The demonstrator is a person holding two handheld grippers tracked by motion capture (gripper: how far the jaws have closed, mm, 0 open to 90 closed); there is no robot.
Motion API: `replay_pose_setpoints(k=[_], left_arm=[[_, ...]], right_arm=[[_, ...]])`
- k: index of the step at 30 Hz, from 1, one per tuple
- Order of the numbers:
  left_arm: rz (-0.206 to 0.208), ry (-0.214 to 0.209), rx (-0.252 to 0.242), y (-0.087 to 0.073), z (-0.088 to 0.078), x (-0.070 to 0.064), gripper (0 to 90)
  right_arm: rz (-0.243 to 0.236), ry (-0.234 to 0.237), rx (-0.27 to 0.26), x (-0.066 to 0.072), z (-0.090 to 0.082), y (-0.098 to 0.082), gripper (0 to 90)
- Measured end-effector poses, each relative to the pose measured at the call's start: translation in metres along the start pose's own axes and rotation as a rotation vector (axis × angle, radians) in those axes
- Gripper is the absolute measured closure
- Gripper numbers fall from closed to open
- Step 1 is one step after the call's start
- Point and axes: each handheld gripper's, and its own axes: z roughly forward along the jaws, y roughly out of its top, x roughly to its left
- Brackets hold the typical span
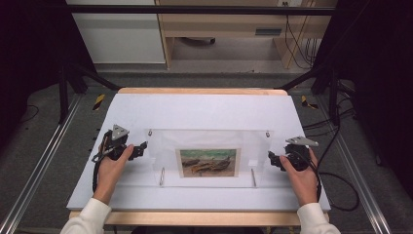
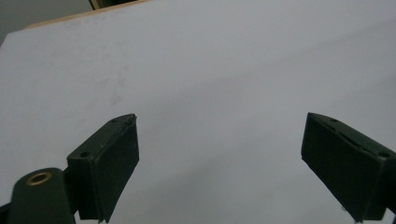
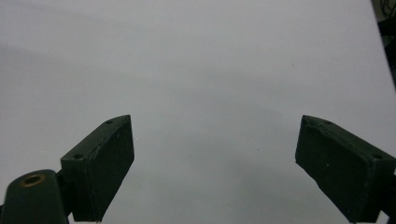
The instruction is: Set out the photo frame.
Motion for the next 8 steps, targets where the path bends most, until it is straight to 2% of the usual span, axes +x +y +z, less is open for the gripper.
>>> replay_pose_setpoints(k=[3, 4, 6, 8], left_arm=[[0.034, 0.037, 0.004, -0.003, -0.002, 0.006, 11.0], [0.023, 0.041, -0.002, -0.005, -0.003, 0.007, 10.8], [-0.002, 0.026, -0.009, -0.011, -0.007, 0.007, 9.9], [0.005, 0.034, -0.016, -0.018, -0.014, 0.005, 8.3]], right_arm=[[0.029, 0.016, 0.005, -0.006, 0.012, 0.002, 12.3], [0.039, 0.019, 0.0, -0.008, 0.014, 0.002, 12.5], [0.024, 0.0, -0.004, -0.01, 0.015, 0.001, 11.9], [-0.011, -0.045, -0.005, -0.01, 0.011, -0.002, 11.5]])
